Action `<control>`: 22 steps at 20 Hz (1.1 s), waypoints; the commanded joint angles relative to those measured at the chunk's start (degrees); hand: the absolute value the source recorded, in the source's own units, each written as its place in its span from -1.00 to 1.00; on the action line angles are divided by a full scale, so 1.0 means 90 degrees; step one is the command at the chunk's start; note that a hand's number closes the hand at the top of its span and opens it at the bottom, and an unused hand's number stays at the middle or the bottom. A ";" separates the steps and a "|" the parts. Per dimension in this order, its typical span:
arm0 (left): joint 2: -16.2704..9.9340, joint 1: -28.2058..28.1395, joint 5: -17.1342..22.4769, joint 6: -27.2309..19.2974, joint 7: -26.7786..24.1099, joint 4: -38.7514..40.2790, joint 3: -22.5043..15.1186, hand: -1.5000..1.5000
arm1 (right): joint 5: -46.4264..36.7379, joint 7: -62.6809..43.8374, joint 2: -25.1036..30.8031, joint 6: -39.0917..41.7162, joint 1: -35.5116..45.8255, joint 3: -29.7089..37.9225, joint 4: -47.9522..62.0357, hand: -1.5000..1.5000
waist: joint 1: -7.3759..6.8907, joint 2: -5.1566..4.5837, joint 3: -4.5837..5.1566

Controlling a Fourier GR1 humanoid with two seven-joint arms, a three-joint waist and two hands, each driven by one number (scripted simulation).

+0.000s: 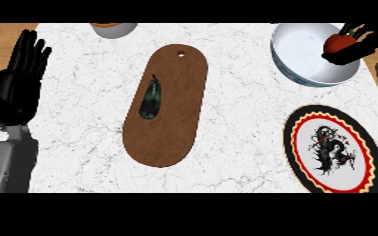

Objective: Pick the bell pepper from the plate and place it in the bowl

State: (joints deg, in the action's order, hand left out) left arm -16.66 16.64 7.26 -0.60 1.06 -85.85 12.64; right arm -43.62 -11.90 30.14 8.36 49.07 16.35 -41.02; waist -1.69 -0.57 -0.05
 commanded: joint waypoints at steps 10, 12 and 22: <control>0.0036 -0.0123 -0.0054 -0.0004 -0.0040 -0.0075 -0.0020 0.00 | 0.1244 0.1914 -0.0335 -0.1727 0.0024 0.1501 0.1500 -1.00 | -0.0016 -0.0002 -0.0013; 0.0047 -0.0041 0.0014 0.0071 -0.0163 0.0060 0.0011 0.00 | 0.1314 0.2018 -0.0366 -0.2388 0.0241 0.1711 0.1572 -1.00 | -0.0081 -0.0040 -0.0014; -0.0035 -0.0194 -0.0008 0.0078 -0.0171 0.0037 0.0116 0.00 | 0.2439 0.2772 0.0877 -0.2267 -0.0325 0.2911 0.1884 -1.00 | 0.0094 0.0017 -0.0008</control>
State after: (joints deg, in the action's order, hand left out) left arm -16.87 15.88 7.23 -0.01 -0.42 -84.87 13.51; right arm -25.62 9.75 33.98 -13.88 48.86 38.65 -25.40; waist -1.21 -0.54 -0.11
